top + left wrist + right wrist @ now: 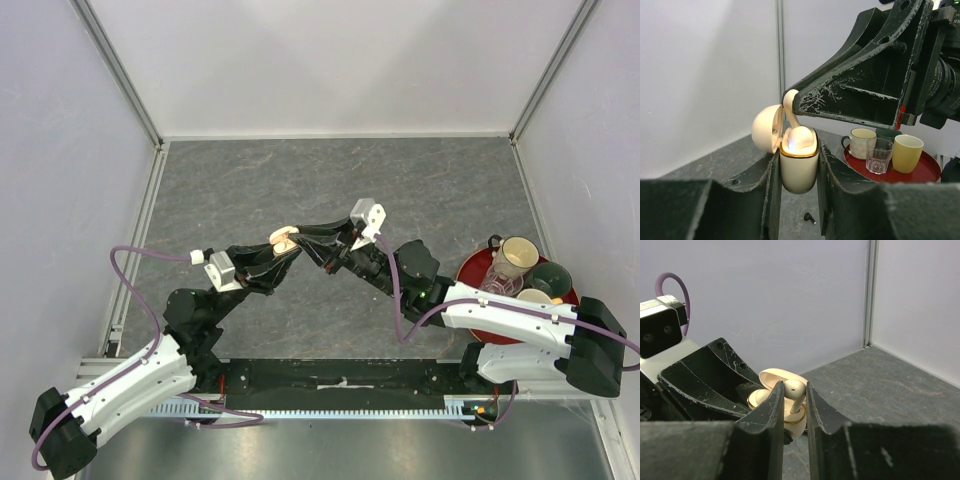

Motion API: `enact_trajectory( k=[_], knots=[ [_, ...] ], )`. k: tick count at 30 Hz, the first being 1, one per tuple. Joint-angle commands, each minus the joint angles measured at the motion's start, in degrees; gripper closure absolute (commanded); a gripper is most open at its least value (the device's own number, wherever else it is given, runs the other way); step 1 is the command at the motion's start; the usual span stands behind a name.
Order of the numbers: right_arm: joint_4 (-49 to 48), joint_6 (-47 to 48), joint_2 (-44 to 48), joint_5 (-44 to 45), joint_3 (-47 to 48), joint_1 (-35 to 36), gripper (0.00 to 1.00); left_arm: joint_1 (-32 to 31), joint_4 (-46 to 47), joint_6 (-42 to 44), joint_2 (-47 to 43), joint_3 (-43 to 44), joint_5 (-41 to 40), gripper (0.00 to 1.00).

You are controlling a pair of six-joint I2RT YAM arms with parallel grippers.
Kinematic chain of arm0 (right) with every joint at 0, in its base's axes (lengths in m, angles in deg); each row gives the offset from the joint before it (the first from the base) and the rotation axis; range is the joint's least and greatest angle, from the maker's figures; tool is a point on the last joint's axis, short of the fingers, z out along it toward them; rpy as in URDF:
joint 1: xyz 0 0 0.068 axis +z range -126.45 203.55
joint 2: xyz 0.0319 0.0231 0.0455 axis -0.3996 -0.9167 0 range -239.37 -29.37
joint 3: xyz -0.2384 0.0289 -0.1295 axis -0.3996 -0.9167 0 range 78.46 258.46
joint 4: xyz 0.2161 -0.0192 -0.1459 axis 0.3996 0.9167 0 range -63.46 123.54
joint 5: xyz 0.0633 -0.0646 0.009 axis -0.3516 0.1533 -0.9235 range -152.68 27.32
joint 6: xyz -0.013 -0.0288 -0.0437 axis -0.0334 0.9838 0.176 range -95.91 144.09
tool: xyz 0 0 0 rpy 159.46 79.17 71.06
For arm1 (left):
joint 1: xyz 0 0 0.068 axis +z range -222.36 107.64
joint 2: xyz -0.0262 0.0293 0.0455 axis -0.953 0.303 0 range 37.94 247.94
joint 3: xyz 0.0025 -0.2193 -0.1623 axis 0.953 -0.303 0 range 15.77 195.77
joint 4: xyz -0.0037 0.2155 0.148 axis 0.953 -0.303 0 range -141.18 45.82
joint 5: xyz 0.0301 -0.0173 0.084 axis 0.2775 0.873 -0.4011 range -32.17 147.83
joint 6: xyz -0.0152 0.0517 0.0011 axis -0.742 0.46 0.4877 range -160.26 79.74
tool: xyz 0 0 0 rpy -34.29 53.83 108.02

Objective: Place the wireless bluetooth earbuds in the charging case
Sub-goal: Place the earbud in the charging case.

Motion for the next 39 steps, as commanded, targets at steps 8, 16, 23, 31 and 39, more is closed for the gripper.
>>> enact_trajectory(
  k=[8, 16, 23, 31, 39],
  knots=[
    [8.44, 8.89, 0.92, 3.05, 0.02, 2.67, 1.00, -0.25, 4.87, 0.18, -0.37, 0.47, -0.31, 0.98],
    [9.15, 9.87, 1.54, 3.58, -0.95, 3.20, 1.00, -0.25, 5.14, 0.27, -0.10, 0.55, -0.93, 0.98],
    [9.24, 9.87, 1.62, 3.23, -1.30, 3.82, 1.00, -0.33, 5.23, -0.43, -0.10, 0.47, -2.06, 0.98],
    [9.94, 11.71, 1.27, 4.11, -1.48, 4.26, 1.00, -0.33, 4.35, -0.43, -0.63, 0.73, -3.47, 0.98],
    [9.85, 13.03, 1.27, 4.81, -1.92, 5.22, 1.00, -0.25, 4.26, -0.69, -0.10, 1.08, -4.35, 0.98]
  ],
)
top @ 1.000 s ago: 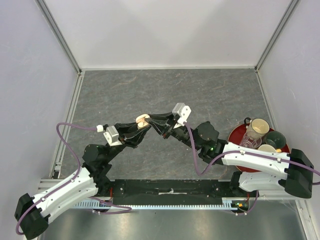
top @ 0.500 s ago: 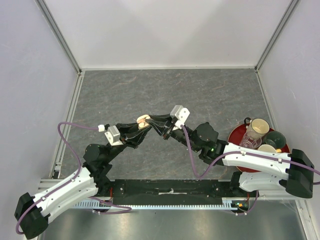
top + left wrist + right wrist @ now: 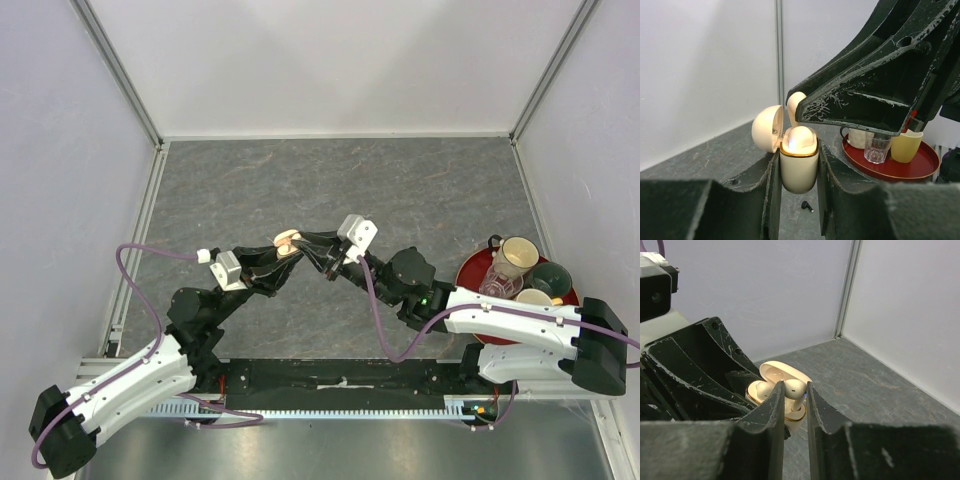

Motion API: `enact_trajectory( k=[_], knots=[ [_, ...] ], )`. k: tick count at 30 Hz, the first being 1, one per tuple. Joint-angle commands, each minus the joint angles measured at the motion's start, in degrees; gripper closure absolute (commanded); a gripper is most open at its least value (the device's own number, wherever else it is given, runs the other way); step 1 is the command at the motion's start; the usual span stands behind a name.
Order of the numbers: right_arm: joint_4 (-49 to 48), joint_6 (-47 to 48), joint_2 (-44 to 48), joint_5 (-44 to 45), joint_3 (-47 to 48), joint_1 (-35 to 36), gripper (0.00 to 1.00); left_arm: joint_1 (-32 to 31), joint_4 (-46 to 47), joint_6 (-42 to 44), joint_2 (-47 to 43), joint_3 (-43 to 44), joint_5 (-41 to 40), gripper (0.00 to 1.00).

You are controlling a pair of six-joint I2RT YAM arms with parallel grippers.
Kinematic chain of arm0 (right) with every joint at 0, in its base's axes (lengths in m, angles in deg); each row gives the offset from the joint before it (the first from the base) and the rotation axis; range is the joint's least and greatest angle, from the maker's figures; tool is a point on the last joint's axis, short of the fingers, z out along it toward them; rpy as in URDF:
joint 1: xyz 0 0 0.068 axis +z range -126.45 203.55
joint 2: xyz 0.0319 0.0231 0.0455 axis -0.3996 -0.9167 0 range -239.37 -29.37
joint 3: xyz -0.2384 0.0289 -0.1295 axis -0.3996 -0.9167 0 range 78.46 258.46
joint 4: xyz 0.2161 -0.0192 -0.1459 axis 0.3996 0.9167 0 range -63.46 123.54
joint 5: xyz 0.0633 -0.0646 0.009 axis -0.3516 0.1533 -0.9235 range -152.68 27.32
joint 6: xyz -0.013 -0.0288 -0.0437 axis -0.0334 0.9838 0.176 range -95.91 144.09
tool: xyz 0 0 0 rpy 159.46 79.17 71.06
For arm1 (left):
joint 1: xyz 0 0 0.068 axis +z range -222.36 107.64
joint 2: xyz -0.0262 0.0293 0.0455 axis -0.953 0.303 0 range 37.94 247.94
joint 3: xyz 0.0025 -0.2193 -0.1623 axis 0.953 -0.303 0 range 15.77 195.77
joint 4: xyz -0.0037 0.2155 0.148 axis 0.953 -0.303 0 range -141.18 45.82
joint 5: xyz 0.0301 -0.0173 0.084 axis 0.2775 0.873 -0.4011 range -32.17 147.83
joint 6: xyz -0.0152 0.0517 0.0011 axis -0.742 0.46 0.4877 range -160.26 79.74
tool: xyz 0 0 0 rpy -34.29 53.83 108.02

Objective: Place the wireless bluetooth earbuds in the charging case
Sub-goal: Place the earbud in the charging case.

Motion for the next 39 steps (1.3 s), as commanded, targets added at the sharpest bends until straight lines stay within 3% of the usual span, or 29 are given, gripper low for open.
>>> enact_trajectory(
  k=[1, 20, 39],
  knots=[
    [4.72, 0.72, -0.06, -0.57, -1.64, 1.62, 1.00, 0.02, 5.94, -0.67, -0.47, 1.85, -3.81, 0.98],
    [6.38, 1.43, -0.94, -0.74, -1.20, 2.76, 1.00, 0.02, 6.91, -0.50, 0.76, 1.93, -3.81, 0.98],
    [6.48, -0.42, -2.08, 7.17, -1.46, 4.78, 1.00, -0.07, 6.82, 0.47, 0.32, 2.02, -5.48, 0.98]
  ],
)
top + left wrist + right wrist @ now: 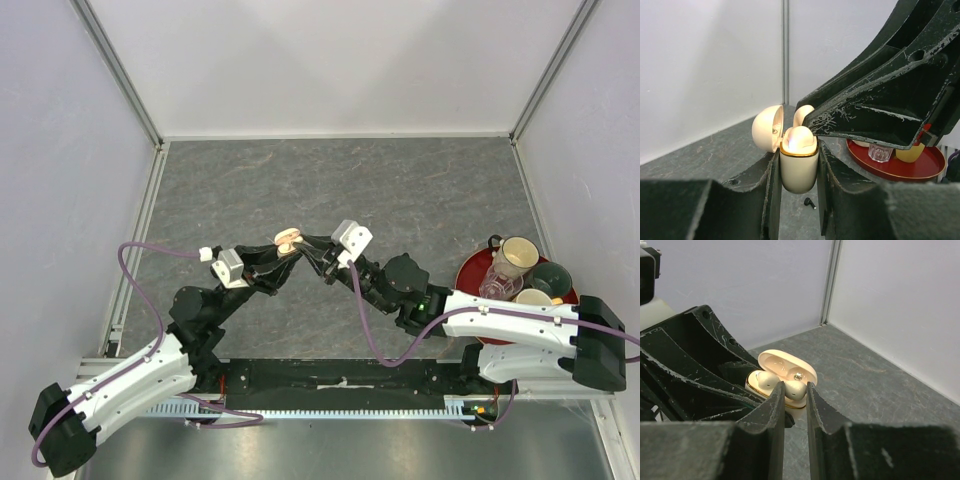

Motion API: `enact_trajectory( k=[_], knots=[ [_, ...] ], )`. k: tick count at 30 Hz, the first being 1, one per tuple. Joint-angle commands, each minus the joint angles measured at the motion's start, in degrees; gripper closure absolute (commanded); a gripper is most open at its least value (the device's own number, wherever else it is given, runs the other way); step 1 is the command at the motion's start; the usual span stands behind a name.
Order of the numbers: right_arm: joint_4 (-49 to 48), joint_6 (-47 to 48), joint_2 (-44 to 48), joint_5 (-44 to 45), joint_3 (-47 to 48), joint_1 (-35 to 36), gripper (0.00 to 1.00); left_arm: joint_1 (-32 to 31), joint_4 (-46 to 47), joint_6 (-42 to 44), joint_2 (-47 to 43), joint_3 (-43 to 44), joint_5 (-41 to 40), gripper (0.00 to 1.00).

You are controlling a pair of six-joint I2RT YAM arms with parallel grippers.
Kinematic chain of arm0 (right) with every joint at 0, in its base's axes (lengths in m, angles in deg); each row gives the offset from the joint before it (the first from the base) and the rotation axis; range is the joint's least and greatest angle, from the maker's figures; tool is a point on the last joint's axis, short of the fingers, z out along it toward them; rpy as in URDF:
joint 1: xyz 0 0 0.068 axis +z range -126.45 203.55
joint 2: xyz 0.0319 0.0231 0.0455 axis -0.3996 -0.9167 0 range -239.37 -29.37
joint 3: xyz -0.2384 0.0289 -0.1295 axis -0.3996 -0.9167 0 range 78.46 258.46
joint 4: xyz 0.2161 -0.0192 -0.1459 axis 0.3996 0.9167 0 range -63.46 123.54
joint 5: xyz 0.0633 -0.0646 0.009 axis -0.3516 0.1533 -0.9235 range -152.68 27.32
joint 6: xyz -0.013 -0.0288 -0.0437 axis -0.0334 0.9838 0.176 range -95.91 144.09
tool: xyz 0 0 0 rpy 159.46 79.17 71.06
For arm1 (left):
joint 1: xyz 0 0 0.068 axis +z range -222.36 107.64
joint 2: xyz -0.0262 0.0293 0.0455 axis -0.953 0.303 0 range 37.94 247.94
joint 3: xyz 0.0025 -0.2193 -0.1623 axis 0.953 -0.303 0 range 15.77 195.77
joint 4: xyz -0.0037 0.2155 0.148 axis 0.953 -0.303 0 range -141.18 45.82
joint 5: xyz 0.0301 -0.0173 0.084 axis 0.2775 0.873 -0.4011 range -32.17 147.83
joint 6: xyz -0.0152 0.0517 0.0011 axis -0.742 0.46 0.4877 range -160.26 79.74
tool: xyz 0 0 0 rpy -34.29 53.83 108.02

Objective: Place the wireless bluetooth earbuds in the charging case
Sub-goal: Place the earbud in the charging case.

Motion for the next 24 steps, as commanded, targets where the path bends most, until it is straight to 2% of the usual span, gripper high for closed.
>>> enact_trajectory(
  k=[1, 5, 11, 12, 15, 19, 20, 24],
  knots=[
    [4.01, -2.84, -1.75, -0.87, -1.33, 1.66, 1.00, 0.15, 7.26, 0.47, -0.53, 2.00, -3.38, 0.98],
    [4.00, -5.12, -2.37, -1.49, -0.63, 1.57, 1.00, 0.06, 7.52, 0.47, -0.80, 1.56, -2.50, 0.98],
    [6.46, -7.50, -3.60, -3.59, 2.80, 1.66, 0.92, 0.15, 6.73, 1.00, -0.71, 1.56, -1.88, 0.98],
    [6.64, -7.94, -3.77, -3.95, 3.06, 1.66, 0.86, 0.06, 6.91, 0.91, -0.62, 1.56, -1.62, 0.98],
    [6.90, -8.03, -4.22, -4.83, 3.59, 1.66, 0.77, 0.15, 6.99, 0.91, -0.62, 1.65, -1.62, 0.98],
    [6.73, -10.14, -3.51, -4.92, 2.98, 1.66, 0.74, 0.15, 6.99, 1.17, -1.06, 1.30, -2.06, 0.98],
    [6.82, -10.40, -3.08, -4.83, 2.80, 1.57, 0.69, 0.15, 6.82, 1.17, -1.24, 1.12, -2.23, 0.98],
    [5.94, -10.84, -1.50, -3.69, 1.93, 1.66, 0.60, 0.15, 6.56, 1.09, -1.77, 0.77, -2.41, 0.98]
  ],
)
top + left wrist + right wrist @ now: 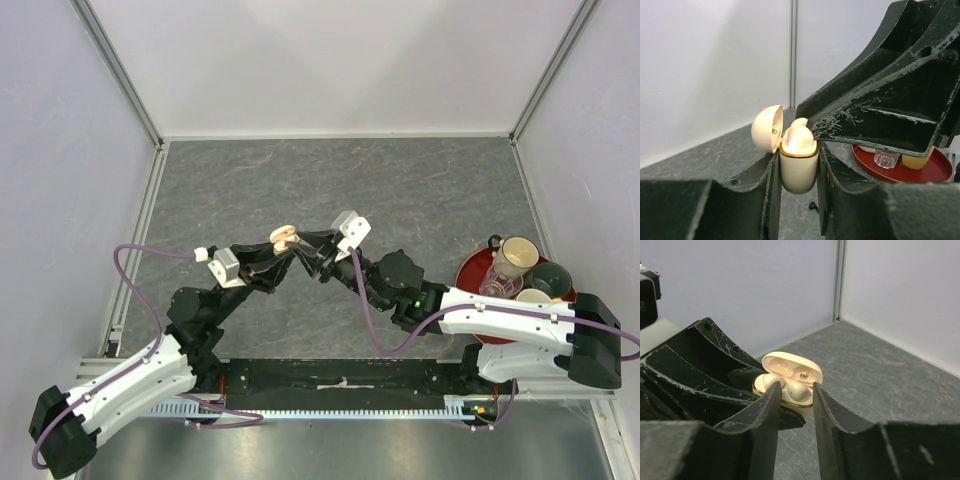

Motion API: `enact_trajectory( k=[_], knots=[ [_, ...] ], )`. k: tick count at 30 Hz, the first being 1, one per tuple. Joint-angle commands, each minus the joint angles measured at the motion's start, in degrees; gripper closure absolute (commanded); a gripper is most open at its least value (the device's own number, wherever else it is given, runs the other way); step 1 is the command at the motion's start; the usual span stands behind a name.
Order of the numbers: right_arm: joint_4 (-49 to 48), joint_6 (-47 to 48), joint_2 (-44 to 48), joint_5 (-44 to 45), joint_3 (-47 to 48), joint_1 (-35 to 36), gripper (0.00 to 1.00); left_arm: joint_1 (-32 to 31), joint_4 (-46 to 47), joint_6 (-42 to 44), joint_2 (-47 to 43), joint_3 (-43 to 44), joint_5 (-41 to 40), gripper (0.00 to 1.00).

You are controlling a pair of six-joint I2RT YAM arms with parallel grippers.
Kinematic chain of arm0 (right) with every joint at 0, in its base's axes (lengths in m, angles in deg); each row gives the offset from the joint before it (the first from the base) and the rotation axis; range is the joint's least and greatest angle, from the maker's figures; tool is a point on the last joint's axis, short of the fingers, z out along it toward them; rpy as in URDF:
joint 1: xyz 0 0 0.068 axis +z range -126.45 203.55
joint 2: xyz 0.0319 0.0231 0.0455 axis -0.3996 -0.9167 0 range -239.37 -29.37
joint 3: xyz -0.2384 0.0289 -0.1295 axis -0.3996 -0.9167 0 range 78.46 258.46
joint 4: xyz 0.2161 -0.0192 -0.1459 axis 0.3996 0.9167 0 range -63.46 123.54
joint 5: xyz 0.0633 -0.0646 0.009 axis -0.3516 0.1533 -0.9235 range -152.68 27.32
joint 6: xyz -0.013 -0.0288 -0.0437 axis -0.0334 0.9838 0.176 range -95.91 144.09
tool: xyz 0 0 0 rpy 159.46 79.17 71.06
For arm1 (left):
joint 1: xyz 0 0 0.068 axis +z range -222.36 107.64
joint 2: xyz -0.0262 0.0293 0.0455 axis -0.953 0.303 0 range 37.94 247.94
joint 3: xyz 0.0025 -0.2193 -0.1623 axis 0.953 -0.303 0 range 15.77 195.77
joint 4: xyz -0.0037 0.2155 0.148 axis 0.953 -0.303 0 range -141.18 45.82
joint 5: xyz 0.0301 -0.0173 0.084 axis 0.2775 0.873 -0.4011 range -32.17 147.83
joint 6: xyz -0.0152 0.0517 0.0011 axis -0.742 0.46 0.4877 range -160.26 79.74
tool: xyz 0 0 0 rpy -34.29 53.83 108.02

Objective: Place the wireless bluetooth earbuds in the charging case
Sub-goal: Place the earbud in the charging case, then close the charging case.

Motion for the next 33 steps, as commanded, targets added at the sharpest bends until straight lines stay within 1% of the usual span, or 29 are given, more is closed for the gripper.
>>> enact_trajectory(
  k=[1, 3, 10, 14, 18, 22, 24, 25, 26, 30, 31, 33],
  knots=[
    [4.39, -3.30, 0.91, -4.50, -1.13, 1.51, 0.56, -0.11, 6.38, 1.04, -1.04, 0.79, -1.12, 0.98],
    [2.81, -3.39, 1.88, -4.23, -1.93, 1.59, 0.54, -0.03, 6.29, 0.96, -1.22, 0.79, -1.03, 0.98],
    [-0.10, -4.09, 3.20, -1.95, -2.81, 1.59, 0.44, -0.03, 5.86, 0.95, -1.49, 0.97, -0.95, 0.98],
    [-0.98, -2.17, 5.39, -0.28, -3.77, 1.59, 0.41, -0.11, 5.50, 0.95, -1.92, 0.79, -0.86, 0.98],
    [-1.06, -1.19, 8.12, 4.02, -4.74, 1.50, 0.36, -0.03, 5.33, 0.87, -2.63, 0.62, -0.95, 0.98],
    [-2.12, 1.18, 10.75, 11.13, -6.41, 1.51, 0.24, -0.11, 5.15, 1.04, -2.98, 0.53, -1.03, 0.98],
    [-2.30, 1.79, 11.46, 13.25, -7.11, 1.50, 0.21, -0.03, 5.06, 1.13, -3.07, 0.53, -0.95, 0.98],
    [-1.77, 1.88, 11.55, 14.22, -7.03, 1.42, 0.19, -0.11, 5.15, 1.04, -2.98, 0.44, -0.95, 0.98],
    [-0.12, 1.62, 11.46, 16.75, -6.50, 1.50, 0.18, -0.12, 5.06, 1.04, -2.98, 0.53, -0.95, 0.98],
    [4.29, 0.13, 11.20, 21.86, -4.83, 1.33, 0.14, -0.03, 4.98, 1.22, -2.89, 0.88, -0.51, 0.98],
    [5.17, -2.49, 11.20, 23.35, -3.87, 1.24, 0.13, -0.03, 4.80, 1.22, -2.98, 1.14, -0.51, 0.98],
    [10.17, -5.40, 11.20, 24.07, -2.20, 0.37, 0.13, -0.03, 4.27, 1.22, -3.15, 1.49, -0.42, 0.98]
  ],
)
